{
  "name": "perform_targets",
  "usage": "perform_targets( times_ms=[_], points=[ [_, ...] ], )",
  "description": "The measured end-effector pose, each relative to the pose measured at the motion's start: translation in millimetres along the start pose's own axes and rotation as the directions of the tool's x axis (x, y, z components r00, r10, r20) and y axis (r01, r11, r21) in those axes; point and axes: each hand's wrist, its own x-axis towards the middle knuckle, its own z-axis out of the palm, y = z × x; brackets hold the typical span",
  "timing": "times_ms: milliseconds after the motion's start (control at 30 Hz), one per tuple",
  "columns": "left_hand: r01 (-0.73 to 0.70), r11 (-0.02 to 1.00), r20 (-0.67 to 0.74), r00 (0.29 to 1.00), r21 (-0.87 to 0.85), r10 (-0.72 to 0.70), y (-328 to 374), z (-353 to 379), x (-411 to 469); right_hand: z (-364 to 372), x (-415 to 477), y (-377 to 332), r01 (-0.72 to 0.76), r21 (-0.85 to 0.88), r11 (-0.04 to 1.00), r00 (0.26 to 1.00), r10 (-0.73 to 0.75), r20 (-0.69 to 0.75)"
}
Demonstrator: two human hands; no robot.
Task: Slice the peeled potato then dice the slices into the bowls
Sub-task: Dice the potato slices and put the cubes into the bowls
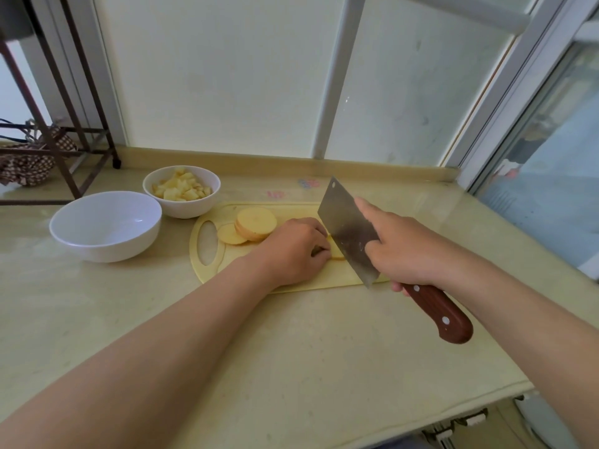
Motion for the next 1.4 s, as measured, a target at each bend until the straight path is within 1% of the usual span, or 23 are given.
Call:
perform_targets(
  times_ms=[267,367,500,567,733,800,900,1033,1400],
  points=[
    [-0.012,1.0,-0.02,1.0,-0.001,0.012,-3,3,1,-1,-25,4,-0.009,-0.087,0.996,0.998,0.014,0.06],
    [-0.019,1.0,-0.028,0.999,0.014,0.019,-5,5,1,4,-11,-5,-0.006,-0.127,0.992,0.998,0.012,0.054],
    [-0.037,0.999,-0.04,0.998,0.013,0.038,-5,6,1,11,23,-23,0.015,-0.184,0.983,1.0,-0.014,0.005],
    [-0.035,0.999,-0.044,0.998,0.005,0.035,-5,5,1,11,33,-26,0.024,-0.161,0.987,1.0,-0.024,0.001],
    [-0.05,0.999,-0.044,0.998,0.006,0.05,-3,2,0,3,34,-16,-0.007,-0.001,1.0,1.0,0.007,-0.022],
    [-0.054,0.998,-0.043,0.998,0.006,0.055,-4,1,0,2,29,-12,0.006,0.03,1.0,0.999,-0.005,-0.045],
    [-0.061,0.998,-0.03,0.998,0.011,0.061,-6,1,0,-1,21,-11,0.03,0.036,0.999,0.997,-0.027,-0.076],
    [-0.064,0.998,-0.035,0.997,0.028,0.065,-8,2,-1,-1,16,-14,0.044,0.067,0.997,0.997,-0.04,-0.06],
    [-0.031,0.999,-0.036,0.999,0.01,0.031,-7,1,-1,4,12,-13,0.044,0.044,0.998,0.999,-0.042,-0.032]
  ],
)
